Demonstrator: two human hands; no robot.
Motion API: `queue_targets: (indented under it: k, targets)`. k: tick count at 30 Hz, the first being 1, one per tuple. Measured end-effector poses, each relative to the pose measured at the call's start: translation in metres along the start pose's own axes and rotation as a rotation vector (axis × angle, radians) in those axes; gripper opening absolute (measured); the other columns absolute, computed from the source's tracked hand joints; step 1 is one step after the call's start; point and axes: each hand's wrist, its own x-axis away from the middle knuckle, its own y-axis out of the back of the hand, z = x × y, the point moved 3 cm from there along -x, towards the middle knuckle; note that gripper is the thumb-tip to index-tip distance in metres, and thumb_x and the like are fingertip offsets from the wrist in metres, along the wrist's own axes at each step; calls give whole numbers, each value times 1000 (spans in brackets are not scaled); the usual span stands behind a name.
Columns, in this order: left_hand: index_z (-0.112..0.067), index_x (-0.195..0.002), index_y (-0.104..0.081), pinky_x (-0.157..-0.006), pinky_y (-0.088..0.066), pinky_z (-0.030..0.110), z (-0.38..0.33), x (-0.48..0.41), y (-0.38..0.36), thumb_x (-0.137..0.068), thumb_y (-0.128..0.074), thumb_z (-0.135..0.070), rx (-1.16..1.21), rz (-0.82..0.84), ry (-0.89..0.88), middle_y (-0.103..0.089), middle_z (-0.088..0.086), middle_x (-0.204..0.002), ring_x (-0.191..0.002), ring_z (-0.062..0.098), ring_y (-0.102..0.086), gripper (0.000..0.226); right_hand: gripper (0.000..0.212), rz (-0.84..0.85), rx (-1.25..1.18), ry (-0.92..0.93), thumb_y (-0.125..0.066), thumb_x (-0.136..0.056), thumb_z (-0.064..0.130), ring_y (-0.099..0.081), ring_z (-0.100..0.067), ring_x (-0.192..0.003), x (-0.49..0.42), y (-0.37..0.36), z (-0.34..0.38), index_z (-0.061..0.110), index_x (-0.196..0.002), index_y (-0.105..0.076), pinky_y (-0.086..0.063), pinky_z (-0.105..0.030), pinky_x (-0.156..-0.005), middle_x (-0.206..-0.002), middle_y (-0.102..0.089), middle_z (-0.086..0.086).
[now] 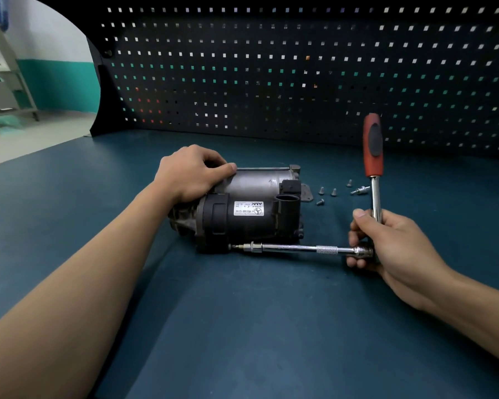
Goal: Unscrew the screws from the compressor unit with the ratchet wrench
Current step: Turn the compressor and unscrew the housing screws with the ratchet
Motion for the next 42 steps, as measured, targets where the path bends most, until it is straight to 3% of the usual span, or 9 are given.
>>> queue_targets:
  k: [9,14,18,23,27,30,32,37,42]
  targets:
    - [-48,-80,-67,-78,-34,34,0,0,1,-74,-44,-75,-3,-10,3,-65,-26,-83,-91,10,-59,36,39,19,-46,193,-58,-98,35,-58,-27,-47,-1,-3,2,24,-61,-59,-46,-26,-41,-60,-59,-4]
    - [-47,-81,-68,-78,-33,34,-1,0,1,-75,-45,-75,0,-9,6,-67,-25,-87,-92,9,-60,36,48,111,-20,220,-73,-69,54,-57,-29,-47,1,-3,5,19,-44,-52,-48,-29,-45,-57,-54,-12]
    - [-45,-85,-70,-79,-34,34,0,0,2,-78,-48,-72,5,-12,1,-69,-25,-90,-94,9,-61,36,55,127,-20,230,-69,-70,54,-55,-29,-52,3,-5,9,17,-38,-45,-49,-36,-56,-56,-53,-15]
    - [-44,-88,-71,-82,-36,36,-1,2,3,-77,-47,-73,8,-5,7,-69,-24,-92,-95,10,-60,40,55,132,-67,184,-64,-74,55,-60,-32,-49,-5,-3,5,19,-39,-42,-48,-28,-46,-54,-56,-12]
    - [-43,-91,-72,-82,-39,36,-3,6,3,-80,-49,-70,-8,7,5,-70,-23,-94,-96,10,-62,37,57,174,176,385,-54,-90,55,-53,-41,-59,-6,3,5,22,-45,-60,-43,-37,-61,-65,-53,-34]
    - [-36,-100,-72,-92,-48,38,-9,11,7,-85,-61,-61,21,31,-40,-70,-17,-105,-104,13,-63,31,54,223,251,447,-52,-97,58,-51,-24,-53,-10,6,5,24,-58,-69,-42,-29,-54,-57,-57,-17]
    - [-32,-114,-68,-101,-46,40,-22,18,11,-82,-65,-61,9,56,-136,-65,-11,-122,-117,14,-57,43,53,234,262,467,-51,-93,60,-50,-11,-52,-11,5,4,23,-60,-68,-42,-21,-50,-56,-56,-8]
    - [-34,-147,-39,-117,-25,32,-94,52,-1,-66,-44,-93,-119,193,-459,-41,-10,-151,-139,11,-30,100,61,196,168,320,-46,-94,63,-58,-15,-52,-18,-5,4,19,-54,-62,-46,-21,-52,-58,-63,-6]
    - [-37,-150,-32,-120,-17,30,-115,64,-33,-56,-58,-91,-251,234,-573,-33,-14,-155,-146,13,-20,111,40,60,4,164,-54,-102,33,-55,-18,-46,-29,-14,6,18,-65,-57,-45,-24,-44,-56,-59,-4]
